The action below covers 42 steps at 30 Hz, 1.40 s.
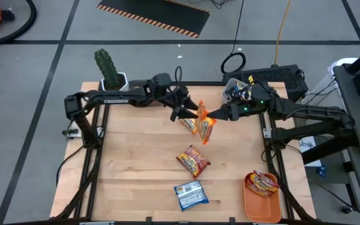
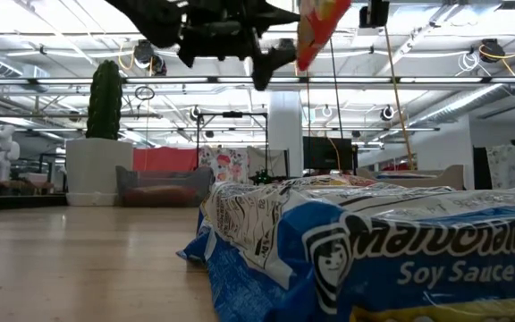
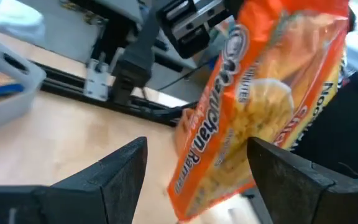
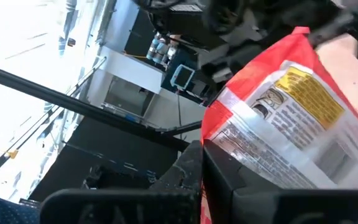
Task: Sort Maruchan noodles
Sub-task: Put the bottom orange noodle pack into the black bin
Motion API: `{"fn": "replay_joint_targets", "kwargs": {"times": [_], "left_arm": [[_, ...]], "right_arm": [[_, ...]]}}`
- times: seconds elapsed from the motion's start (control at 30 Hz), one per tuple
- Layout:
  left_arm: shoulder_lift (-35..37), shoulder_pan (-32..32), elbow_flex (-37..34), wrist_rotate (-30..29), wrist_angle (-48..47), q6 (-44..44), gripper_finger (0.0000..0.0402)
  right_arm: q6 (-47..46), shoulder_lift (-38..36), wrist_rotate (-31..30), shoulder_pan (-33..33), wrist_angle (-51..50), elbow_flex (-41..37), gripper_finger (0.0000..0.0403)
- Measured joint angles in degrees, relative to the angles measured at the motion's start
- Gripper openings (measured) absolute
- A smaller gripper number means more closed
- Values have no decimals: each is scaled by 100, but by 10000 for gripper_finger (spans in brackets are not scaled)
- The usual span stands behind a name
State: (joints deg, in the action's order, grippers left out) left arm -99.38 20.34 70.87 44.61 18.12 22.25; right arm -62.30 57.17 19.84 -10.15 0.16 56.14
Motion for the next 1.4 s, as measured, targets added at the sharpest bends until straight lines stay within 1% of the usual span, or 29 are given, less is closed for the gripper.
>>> {"fn": "replay_joint_targets", "kwargs": {"times": [0.13, 0.23, 0.4, 0.5, 0.57, 0.67, 0.8, 1.03, 1.27, 1.4], "left_arm": [[-244, -19, 0, 659, 1077, 750, 280], [-323, -113, 0, 923, 1714, 1024, 280], [-340, -313, -3, 958, 1855, 1104, 280], [-342, -455, -7, 910, 1850, 1087, 280], [-342, -522, -7, 768, 1862, 1070, 280], [-342, -560, -7, 412, 1816, 1089, 280], [-329, -510, -4, -140, 1474, 1046, 280], [-329, -466, -4, -159, 1613, 842, 280], [-325, -472, 0, -135, 1652, 808, 280], [-325, -475, 0, -56, 1989, 1067, 280]], "right_arm": [[-2, 0, -3, 0, 49, 0, 0], [22, 0, 0, -25, 63, 0, 0], [77, 43, 24, -191, 142, 7, 0], [135, 82, 10, -318, 240, 7, 0], [137, 88, -2, -390, 240, 7, 0], [116, 94, 114, -459, 293, 7, 0], [54, 105, 150, -452, 540, -4, 0], [50, 101, 152, -455, 654, -4, 0], [-156, 96, 403, -455, 1174, -7, 0], [-251, 92, 598, -454, 1262, -7, 0]]}}
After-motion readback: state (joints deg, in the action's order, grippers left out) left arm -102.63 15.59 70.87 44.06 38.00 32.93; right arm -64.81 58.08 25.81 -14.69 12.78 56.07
